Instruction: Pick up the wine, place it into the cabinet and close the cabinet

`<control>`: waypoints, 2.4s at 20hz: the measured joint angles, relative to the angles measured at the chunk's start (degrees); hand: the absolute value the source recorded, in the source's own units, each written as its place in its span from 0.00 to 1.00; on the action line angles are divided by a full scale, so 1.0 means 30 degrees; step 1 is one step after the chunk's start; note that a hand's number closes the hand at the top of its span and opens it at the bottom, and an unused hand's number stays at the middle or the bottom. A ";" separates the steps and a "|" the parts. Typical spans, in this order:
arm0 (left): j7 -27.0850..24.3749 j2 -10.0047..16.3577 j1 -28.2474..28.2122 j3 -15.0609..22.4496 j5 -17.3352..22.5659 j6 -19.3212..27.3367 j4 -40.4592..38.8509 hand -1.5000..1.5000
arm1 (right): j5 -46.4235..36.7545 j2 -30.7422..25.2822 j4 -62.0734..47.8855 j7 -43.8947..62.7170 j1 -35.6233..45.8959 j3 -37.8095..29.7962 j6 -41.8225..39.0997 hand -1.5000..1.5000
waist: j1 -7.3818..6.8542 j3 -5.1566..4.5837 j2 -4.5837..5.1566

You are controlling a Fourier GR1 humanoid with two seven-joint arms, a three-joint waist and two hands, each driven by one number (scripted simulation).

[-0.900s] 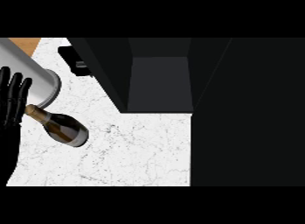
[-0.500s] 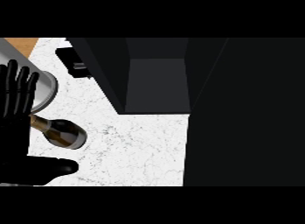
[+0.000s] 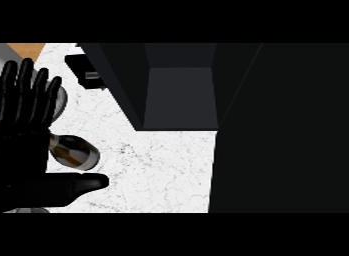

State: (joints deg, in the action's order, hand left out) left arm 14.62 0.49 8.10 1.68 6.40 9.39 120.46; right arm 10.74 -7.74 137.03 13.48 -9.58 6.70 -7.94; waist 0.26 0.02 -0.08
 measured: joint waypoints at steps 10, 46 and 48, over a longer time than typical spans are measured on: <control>0.3298 -0.0061 0.2030 0.1909 -0.1883 0.2683 0.1518 0.00 | -0.0100 0.0129 0.0526 0.3186 0.2256 -0.0059 0.0981 0.00 | -0.0043 -0.0007 -0.0002; 0.1574 0.1321 -0.2061 -0.2280 -0.1036 0.4375 0.1111 0.00 | -0.1308 0.0944 0.1232 0.5779 0.4287 0.0756 0.1946 0.00 | -0.0082 -0.0016 0.0005; 0.0943 0.1413 -0.2432 -0.2907 -0.0530 0.3980 0.0495 0.00 | -0.1314 0.0864 0.1333 0.6343 0.4845 0.0572 0.2124 0.00 | -0.0082 -0.0017 0.0007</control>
State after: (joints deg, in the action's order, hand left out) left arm 17.45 4.72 0.81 -7.04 4.81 21.33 121.95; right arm 6.80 -5.15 141.03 32.51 4.96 8.42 -1.57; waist 0.01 -0.03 -0.06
